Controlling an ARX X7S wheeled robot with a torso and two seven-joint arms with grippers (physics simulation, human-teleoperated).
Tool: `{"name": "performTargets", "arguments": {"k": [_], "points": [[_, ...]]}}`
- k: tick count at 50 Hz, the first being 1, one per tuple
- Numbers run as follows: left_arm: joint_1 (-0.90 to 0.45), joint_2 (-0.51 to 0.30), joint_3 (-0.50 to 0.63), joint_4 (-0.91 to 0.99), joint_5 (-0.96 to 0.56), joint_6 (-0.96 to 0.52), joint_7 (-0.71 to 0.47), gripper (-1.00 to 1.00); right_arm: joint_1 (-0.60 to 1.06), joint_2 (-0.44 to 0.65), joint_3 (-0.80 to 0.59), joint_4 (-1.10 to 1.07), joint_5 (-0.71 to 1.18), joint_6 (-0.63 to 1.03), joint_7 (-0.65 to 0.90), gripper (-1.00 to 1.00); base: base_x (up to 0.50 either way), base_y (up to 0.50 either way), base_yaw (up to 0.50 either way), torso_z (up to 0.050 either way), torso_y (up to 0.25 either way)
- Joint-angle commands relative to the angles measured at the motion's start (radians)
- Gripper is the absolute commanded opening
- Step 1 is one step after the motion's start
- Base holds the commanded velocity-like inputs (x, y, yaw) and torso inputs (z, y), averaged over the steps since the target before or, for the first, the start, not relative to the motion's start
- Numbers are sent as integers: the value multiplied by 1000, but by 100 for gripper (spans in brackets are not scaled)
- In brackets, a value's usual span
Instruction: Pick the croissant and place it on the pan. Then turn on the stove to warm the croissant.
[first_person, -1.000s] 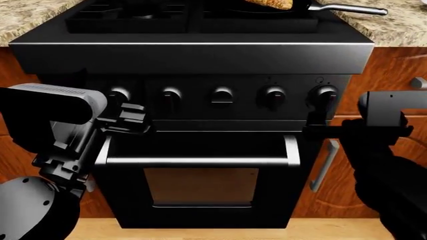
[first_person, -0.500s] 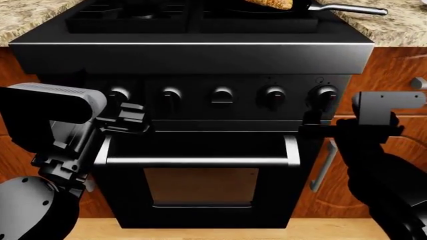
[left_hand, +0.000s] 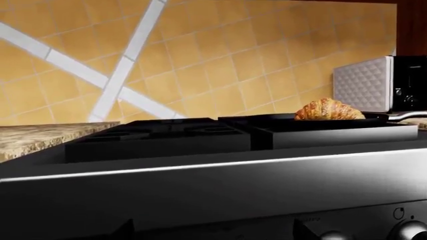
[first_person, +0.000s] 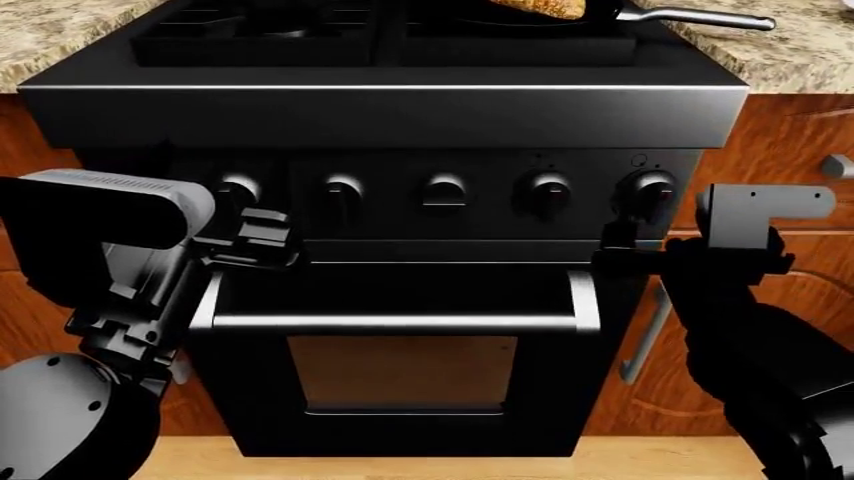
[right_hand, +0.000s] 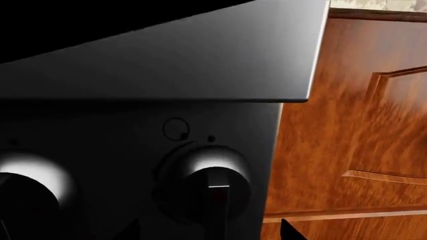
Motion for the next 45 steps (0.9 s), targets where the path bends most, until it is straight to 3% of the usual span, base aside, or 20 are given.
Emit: {"name": "performTargets", "arguments": {"k": [1, 31, 32, 45], "points": [[4, 0, 5, -8, 7, 8, 2, 100, 18, -15, -13, 42, -17, -15, -13, 100, 0, 0, 0, 0, 0], [-2, -7, 7, -10, 1, 11, -3, 100, 52, -26, -32, 116, -53, -38, -31, 100, 0, 0, 0, 0, 0], [-3, -7, 7, -11, 1, 11, -3, 100, 51, -24, -34, 112, -57, -39, -31, -100, 0, 0, 0, 0, 0], [3, -8, 3, -12, -2, 20, -3, 100, 58, -19, -43, 93, -63, -32, -26, -100, 0, 0, 0, 0, 0]]}}
